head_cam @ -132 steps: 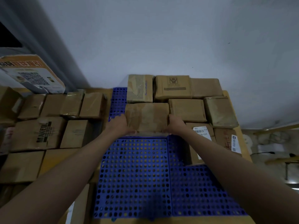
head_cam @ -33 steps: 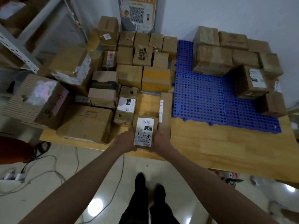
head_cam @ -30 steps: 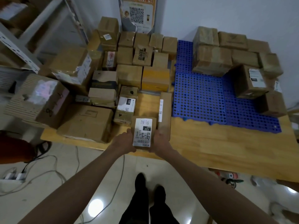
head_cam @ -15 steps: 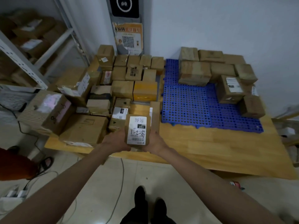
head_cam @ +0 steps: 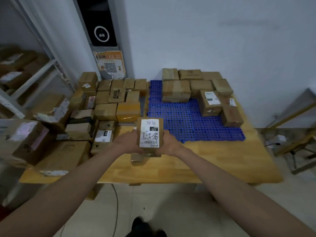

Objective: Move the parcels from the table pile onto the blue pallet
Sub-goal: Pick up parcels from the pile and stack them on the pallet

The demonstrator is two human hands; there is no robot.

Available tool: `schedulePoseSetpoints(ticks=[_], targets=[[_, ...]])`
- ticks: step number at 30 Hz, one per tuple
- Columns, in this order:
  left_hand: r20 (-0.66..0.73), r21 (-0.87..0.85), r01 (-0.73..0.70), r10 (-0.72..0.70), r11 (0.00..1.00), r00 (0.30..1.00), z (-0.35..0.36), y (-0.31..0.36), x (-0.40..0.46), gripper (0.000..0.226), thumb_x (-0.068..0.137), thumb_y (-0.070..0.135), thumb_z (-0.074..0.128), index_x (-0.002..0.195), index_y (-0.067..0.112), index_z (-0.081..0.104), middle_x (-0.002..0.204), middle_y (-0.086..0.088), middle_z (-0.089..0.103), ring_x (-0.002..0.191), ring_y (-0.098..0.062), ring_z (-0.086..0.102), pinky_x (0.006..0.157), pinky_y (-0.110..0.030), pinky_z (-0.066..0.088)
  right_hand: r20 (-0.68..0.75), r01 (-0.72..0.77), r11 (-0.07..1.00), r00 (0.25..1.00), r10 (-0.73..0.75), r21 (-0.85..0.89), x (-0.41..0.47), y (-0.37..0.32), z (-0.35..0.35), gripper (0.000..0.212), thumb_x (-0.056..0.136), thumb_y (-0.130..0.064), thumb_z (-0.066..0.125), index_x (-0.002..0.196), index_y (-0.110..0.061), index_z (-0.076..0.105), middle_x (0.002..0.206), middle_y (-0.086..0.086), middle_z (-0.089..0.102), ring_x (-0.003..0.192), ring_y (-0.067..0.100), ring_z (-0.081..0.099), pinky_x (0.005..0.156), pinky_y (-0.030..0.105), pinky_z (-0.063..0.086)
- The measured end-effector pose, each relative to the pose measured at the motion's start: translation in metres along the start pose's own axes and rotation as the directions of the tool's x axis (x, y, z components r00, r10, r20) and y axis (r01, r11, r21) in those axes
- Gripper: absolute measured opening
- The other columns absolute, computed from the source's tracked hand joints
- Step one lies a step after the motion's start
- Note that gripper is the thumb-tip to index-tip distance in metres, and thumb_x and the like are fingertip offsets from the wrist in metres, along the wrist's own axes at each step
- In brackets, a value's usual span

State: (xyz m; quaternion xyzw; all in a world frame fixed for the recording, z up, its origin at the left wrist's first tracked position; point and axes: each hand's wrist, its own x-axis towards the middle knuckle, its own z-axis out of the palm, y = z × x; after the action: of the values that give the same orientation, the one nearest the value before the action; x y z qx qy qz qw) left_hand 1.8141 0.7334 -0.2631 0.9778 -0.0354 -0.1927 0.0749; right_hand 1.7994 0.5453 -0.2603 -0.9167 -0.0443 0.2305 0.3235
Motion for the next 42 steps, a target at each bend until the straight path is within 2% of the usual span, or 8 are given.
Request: schedulePoseSetpoints(ticks=[6, 9, 17, 20, 26, 32, 36, 42], targets=[[-0.015, -0.001, -0.162, 0.162, 0.987, 0.987, -0.005, 0.054, 0.035, 0.075, 0.063, 0.049, 0.081, 0.127, 0.026, 0.048, 0.117, 0.003, 0.062, 0.101, -0.018, 0.060, 0.077, -0.034, 0.053, -0.063, -0.057, 0.998, 0.996, 0.058, 0.017, -0.003, 0.040, -0.039, 0.079, 0.084, -0.021, 0.074, 0.146, -0.008, 0.026, 0.138, 0.018, 0.041, 0.124, 0.036, 0.047, 0.103, 0.046, 0.045], [-0.007, 0.066, -0.220, 0.221, 0.973, 0.975, -0.007, 0.076, 0.056, 0.069, 0.070, 0.057, 0.075, 0.124, 0.022, 0.048, 0.117, 0.000, 0.061, 0.090, -0.015, 0.055, 0.065, -0.026, 0.044, -0.080, -0.129, 0.988, 0.987, 0.136, 0.087, 0.002, 0.059, -0.056, 0.079, 0.084, -0.021, 0.073, 0.144, -0.005, 0.024, 0.135, 0.018, 0.046, 0.118, 0.033, 0.053, 0.096, 0.043, 0.050], [0.110, 0.018, -0.284, 0.281, 0.959, 0.954, -0.016, 0.104, 0.126, 0.080, 0.072, 0.057, 0.072, 0.133, 0.017, 0.040, 0.112, 0.002, 0.059, 0.092, -0.016, 0.057, 0.072, -0.031, 0.051, -0.092, -0.134, 0.989, 0.988, 0.127, -0.065, 0.042, 0.083, -0.095, 0.055, 0.092, -0.030, 0.063, 0.138, -0.013, 0.039, 0.133, 0.018, 0.039, 0.107, 0.037, 0.056, 0.087, 0.043, 0.054], [0.136, -0.017, -0.309, 0.309, 0.951, 0.941, -0.022, 0.107, 0.154, 0.079, 0.070, 0.055, 0.074, 0.134, 0.023, 0.041, 0.113, 0.004, 0.059, 0.096, -0.014, 0.057, 0.073, -0.029, 0.048, -0.112, -0.196, 0.981, 0.974, 0.195, 0.003, 0.067, 0.091, -0.107, 0.063, 0.090, -0.030, 0.067, 0.138, -0.008, 0.034, 0.134, 0.016, 0.040, 0.111, 0.034, 0.056, 0.078, 0.036, 0.053], [0.161, -0.102, -0.289, 0.303, 0.952, 0.939, -0.022, 0.108, 0.200, 0.079, 0.070, 0.054, 0.076, 0.135, 0.024, 0.041, 0.114, 0.006, 0.057, 0.091, -0.011, 0.051, 0.063, -0.025, 0.039, -0.101, -0.311, 0.946, 0.942, 0.319, 0.090, 0.108, 0.106, -0.119, 0.092, 0.074, -0.009, 0.081, 0.145, -0.006, 0.023, 0.135, 0.017, 0.047, 0.118, 0.032, 0.054, 0.085, 0.039, 0.056], [0.227, -0.169, -0.287, 0.321, 0.943, 0.920, -0.018, 0.116, 0.229, 0.072, 0.071, 0.045, 0.078, 0.132, 0.024, 0.046, 0.095, 0.012, 0.054, 0.078, -0.005, 0.054, 0.059, -0.023, 0.044, -0.065, -0.333, 0.939, 0.939, 0.339, 0.090, 0.139, 0.124, -0.125, 0.095, 0.072, -0.006, 0.082, 0.146, -0.005, 0.022, 0.137, 0.016, 0.046, 0.124, 0.032, 0.050, 0.092, 0.043, 0.054], [0.232, -0.188, -0.209, 0.250, 0.960, 0.940, -0.023, 0.118, 0.249, 0.080, 0.069, 0.050, 0.079, 0.134, 0.021, 0.043, 0.121, 0.002, 0.059, 0.101, -0.017, 0.060, 0.082, -0.035, 0.053, -0.025, -0.289, 0.956, 0.956, 0.291, 0.056, 0.171, 0.128, -0.139, 0.096, 0.073, -0.006, 0.082, 0.146, -0.003, 0.021, 0.139, 0.017, 0.046, 0.126, 0.033, 0.049, 0.095, 0.043, 0.052], [0.168, -0.098, -0.093, 0.108, 0.991, 0.980, -0.059, 0.094, 0.277, 0.081, 0.068, 0.056, 0.079, 0.131, 0.020, 0.044, 0.118, 0.002, 0.059, 0.099, -0.017, 0.060, 0.078, -0.035, 0.055, 0.015, -0.154, 0.988, 0.988, 0.154, 0.015, 0.232, 0.097, -0.160, 0.093, 0.071, -0.010, 0.085, 0.143, -0.004, 0.026, 0.138, 0.015, 0.047, 0.126, 0.032, 0.049, 0.098, 0.043, 0.048]])
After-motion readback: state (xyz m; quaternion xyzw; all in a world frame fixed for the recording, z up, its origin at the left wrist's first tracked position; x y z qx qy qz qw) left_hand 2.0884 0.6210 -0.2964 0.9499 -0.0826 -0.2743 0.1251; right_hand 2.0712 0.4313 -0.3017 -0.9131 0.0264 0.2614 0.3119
